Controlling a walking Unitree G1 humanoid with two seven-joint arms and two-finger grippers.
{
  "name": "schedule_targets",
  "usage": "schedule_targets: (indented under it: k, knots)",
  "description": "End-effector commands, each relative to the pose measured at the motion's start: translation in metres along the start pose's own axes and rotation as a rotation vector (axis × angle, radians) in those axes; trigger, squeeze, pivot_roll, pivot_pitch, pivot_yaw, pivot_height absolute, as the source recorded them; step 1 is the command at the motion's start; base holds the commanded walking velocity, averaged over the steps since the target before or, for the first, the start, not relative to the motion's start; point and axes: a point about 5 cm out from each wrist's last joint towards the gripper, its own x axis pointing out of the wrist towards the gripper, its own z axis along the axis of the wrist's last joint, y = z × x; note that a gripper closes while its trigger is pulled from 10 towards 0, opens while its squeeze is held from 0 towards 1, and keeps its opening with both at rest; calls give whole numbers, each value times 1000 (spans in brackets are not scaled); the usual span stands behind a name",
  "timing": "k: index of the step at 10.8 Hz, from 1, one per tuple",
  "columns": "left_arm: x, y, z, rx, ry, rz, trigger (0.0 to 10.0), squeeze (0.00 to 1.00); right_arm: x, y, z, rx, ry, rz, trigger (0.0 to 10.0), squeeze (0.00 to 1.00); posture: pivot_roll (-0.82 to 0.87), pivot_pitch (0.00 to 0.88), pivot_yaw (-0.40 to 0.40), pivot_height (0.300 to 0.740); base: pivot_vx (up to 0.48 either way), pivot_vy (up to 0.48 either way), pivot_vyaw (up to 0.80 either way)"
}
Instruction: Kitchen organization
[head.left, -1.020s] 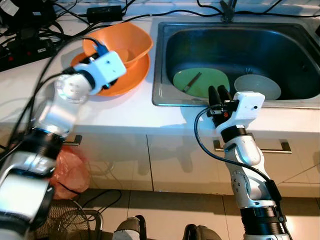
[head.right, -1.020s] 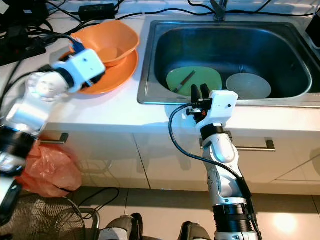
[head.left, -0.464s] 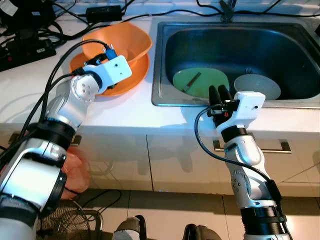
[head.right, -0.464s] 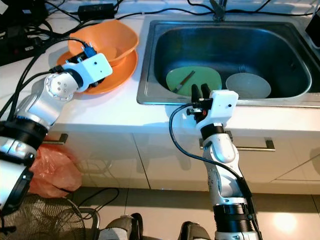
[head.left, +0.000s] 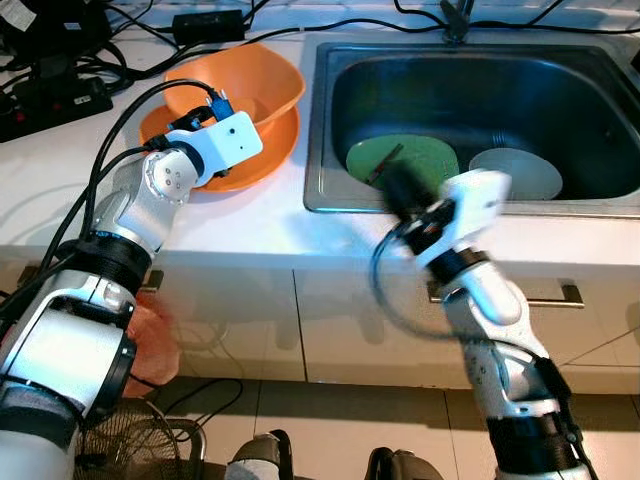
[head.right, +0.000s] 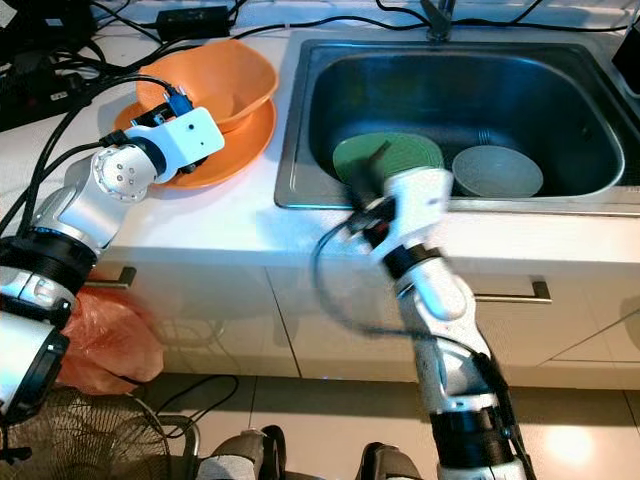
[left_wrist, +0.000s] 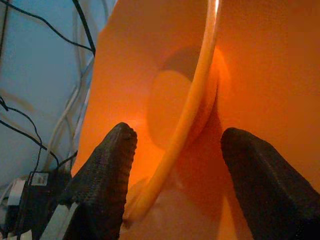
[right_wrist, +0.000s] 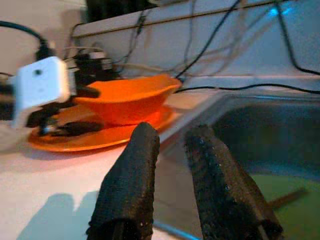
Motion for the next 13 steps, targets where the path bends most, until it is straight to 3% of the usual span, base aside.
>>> schedule_targets:
  k: [1,3,4,5,6,13]
  knots:
    - [1,4,3,14,-8,11,10000,0,-3,5,3,10,-1,50,10000,0,40,158,42,740,0,0,0]
    - [2,4,4,21,-11,8,10000,0,-5,8,2,7,17,92,10000,0,37,162,46,740,0,0,0]
    - [2,3,4,22,-14,4,4235,0,-5,9,2,8,18,100,10000,0,36,161,46,740,0,0,0]
    - [3,2,5,24,-17,1,667,0,-6,10,2,12,23,108,10000,0,36,162,48,740,0,0,0]
    - [3,2,5,24,-19,-1,0,0,-6,10,2,13,26,111,10000,0,36,163,49,740,0,0,0]
    - [3,0,6,31,-34,-10,0,0,-6,15,-2,23,42,128,10000,0,48,144,47,740,0,0,0]
